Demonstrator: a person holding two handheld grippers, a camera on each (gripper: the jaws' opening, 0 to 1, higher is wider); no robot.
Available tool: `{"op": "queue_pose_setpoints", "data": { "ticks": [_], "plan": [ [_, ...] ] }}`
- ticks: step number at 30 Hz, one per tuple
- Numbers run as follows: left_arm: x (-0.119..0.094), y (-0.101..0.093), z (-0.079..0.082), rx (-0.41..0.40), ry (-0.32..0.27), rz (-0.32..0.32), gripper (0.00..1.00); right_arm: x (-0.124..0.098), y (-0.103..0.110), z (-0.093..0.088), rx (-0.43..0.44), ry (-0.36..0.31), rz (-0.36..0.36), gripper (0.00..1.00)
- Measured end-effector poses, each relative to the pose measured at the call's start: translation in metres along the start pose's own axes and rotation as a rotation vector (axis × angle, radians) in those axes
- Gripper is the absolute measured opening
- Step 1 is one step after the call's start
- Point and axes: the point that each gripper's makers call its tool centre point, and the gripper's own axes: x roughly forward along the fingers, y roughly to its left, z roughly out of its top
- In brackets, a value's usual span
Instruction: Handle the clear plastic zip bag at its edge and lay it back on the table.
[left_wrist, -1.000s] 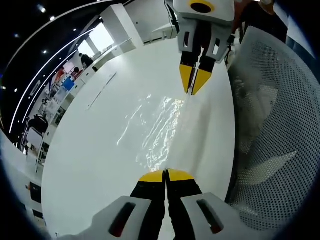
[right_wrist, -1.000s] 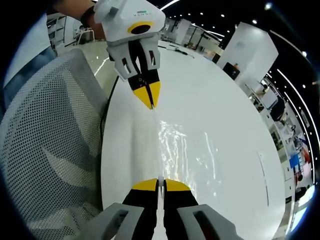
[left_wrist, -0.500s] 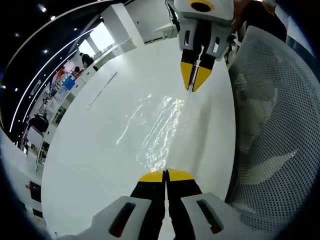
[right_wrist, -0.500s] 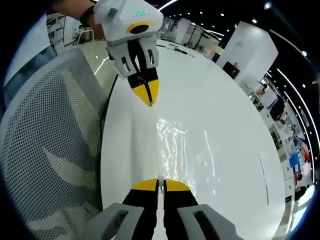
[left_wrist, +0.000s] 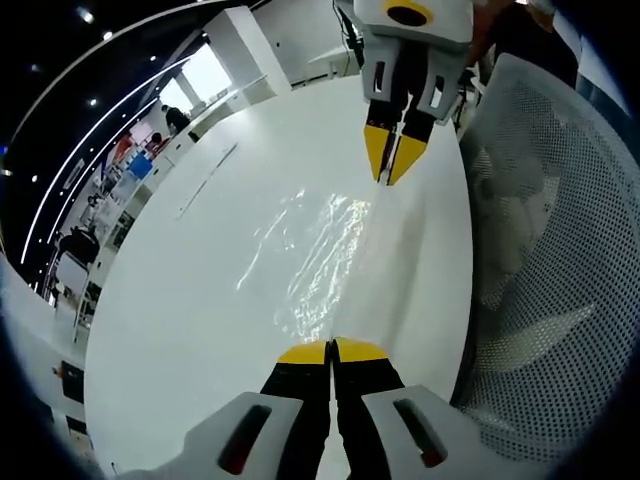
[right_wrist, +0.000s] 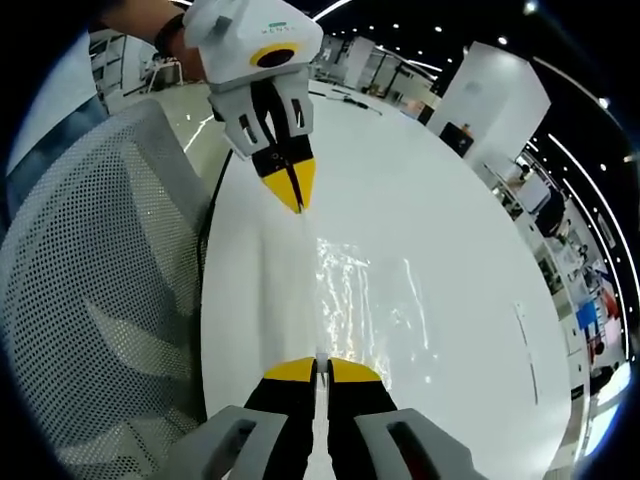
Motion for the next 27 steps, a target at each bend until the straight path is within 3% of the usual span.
{"op": "queue_pose_setpoints", "data": {
  "ticks": [6,15,27],
  "plan": [
    [-0.001,-0.001,0.001,0.009,0.002,0.001,0.00,-0.002,-0.007,-0.001,0.025,-0.015,-0.018,0.00],
    [-0.003,-0.001,0.002,0.014,0.004,0.006,0.00,-0.018,-0.011,0.009,0.106,-0.069,-0.013,0.11],
    [-0.004,-0.007,0.002,0.027,0.006,-0.002,0.00,-0.022,-0.017,0.030,0.079,-0.095,-0.029,0.11]
  ]
}}
